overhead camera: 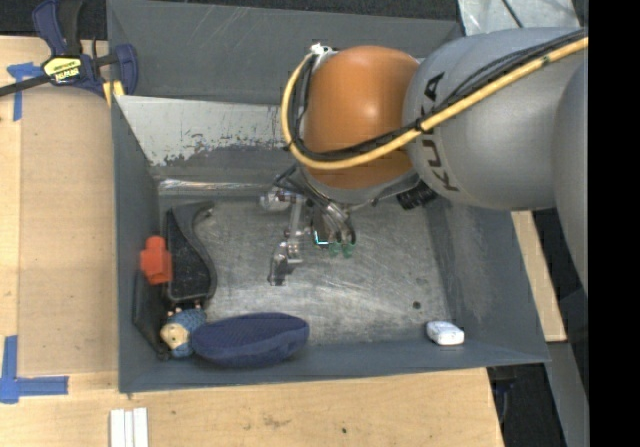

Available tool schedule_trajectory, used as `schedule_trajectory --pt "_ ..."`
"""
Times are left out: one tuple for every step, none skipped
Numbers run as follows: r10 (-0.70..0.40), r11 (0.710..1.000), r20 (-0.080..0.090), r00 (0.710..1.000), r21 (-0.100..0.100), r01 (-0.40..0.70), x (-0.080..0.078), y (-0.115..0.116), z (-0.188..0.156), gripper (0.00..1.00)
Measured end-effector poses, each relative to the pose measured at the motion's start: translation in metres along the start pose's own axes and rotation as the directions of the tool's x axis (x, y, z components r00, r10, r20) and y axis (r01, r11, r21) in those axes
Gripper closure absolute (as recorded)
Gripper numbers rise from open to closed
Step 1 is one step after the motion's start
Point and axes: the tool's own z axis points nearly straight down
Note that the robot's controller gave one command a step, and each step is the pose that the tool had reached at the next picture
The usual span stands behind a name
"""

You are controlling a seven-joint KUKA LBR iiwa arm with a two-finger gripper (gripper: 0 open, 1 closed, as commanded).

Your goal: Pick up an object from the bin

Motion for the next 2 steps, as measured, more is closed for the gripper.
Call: schedule_trajectory --pt "0.001 1.000 0.010 1.000 0.008 -0.001 -0.072 0.067 0.107 0.00" --pt "-0.510 0.860 0.012 0.860 0.003 0.510 -0.085 0.047 0.076 0.00"
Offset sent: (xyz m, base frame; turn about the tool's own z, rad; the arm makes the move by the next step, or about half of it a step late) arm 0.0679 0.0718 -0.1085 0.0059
